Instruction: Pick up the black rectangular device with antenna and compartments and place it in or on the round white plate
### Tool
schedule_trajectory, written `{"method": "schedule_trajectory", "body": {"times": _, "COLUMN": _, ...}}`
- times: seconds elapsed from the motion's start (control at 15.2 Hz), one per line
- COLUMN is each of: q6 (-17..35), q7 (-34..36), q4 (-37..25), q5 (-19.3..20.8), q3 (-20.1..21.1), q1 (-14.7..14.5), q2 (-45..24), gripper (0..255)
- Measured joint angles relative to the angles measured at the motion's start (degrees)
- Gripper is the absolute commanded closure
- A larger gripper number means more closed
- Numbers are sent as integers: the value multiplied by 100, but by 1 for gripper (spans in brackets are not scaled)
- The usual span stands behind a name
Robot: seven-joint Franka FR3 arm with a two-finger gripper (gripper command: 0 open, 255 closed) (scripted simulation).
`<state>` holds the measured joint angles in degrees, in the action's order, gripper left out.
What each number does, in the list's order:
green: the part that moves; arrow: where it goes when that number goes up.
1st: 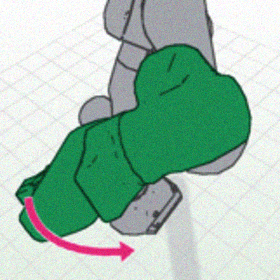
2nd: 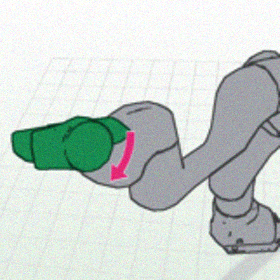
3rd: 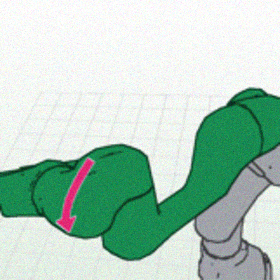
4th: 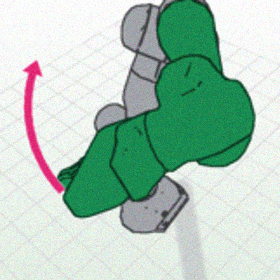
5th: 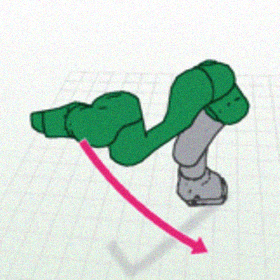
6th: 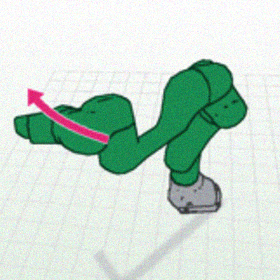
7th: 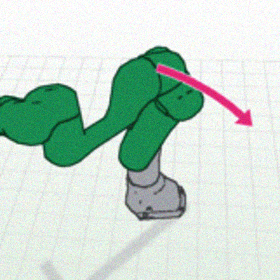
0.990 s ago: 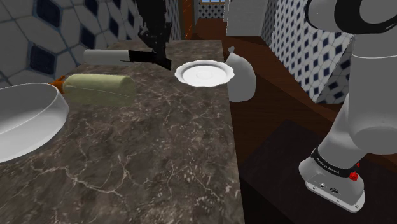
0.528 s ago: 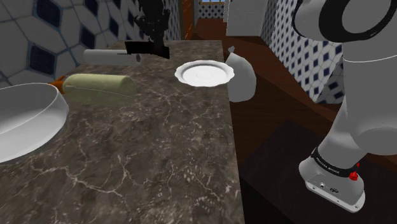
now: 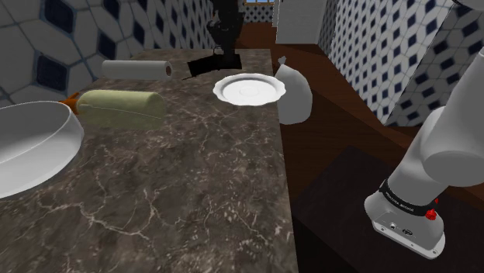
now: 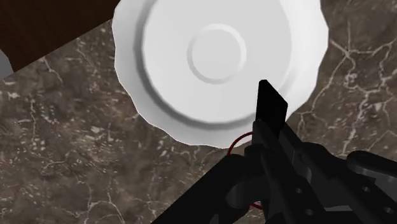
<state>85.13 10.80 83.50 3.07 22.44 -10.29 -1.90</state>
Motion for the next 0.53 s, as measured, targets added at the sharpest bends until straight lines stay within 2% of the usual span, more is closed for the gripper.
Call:
{"method": "schedule_trajectory", "body": {"times": 0.2, "q6": 240, "q7": -315, "q4": 998, "q5": -294, "q3": -167, "q1": 162, "q2": 825, "gripper": 255}}
{"method": "schedule_trajectory", "body": {"times": 0.53, "q6": 568, "q7": -497, "q4": 1731, "q5": -434, "q3": -285, "q1": 210, "q2": 1257, "gripper": 255}}
